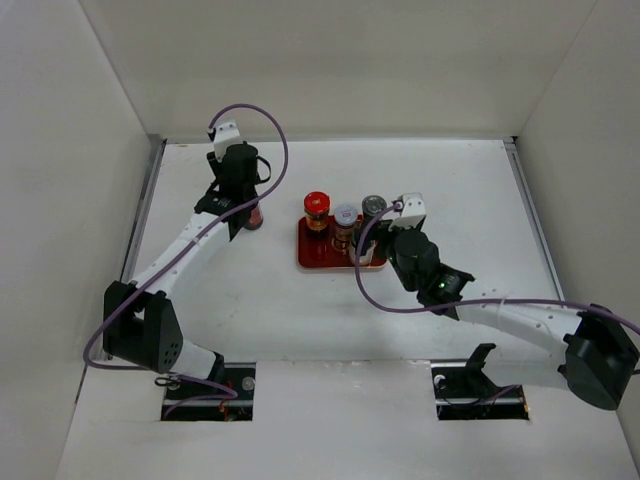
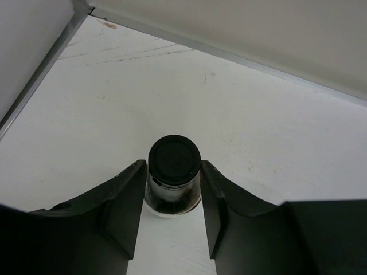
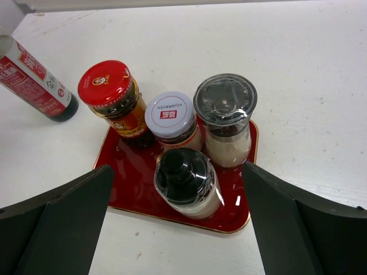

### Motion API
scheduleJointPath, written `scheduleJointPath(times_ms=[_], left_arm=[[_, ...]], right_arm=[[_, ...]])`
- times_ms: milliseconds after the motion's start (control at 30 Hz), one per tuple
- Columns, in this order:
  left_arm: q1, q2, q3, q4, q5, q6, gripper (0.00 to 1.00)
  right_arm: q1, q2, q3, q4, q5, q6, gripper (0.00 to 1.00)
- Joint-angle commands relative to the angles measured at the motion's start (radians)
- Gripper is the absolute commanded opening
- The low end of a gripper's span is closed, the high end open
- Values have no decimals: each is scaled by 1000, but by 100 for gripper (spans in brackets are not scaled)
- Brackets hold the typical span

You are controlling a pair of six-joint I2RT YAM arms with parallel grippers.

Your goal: Organize the condiment bottles

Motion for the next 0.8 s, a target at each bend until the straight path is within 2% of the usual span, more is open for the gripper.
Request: scheduleJointPath(times_ms=[0, 233, 300, 367, 567, 767], left_arm=[[13, 0, 55, 45, 2, 26, 36], [25, 7, 51, 61, 2, 30, 25], [19, 5, 42, 77, -12, 41, 30], [19, 10, 37, 94, -30, 56, 39], [21, 16, 37, 102, -35, 59, 42], [16, 23, 39, 100, -14, 59, 25]], right_arm=[[-7, 12, -3, 68, -19, 5, 100], [-7, 12, -3, 73, -20, 5, 100], [-7, 8, -3, 73, -20, 5, 100], [-7, 8, -4, 75, -20, 5, 100], [-7, 1, -7, 78, -20, 5, 100], [-8, -9, -15, 81, -20, 5, 100]])
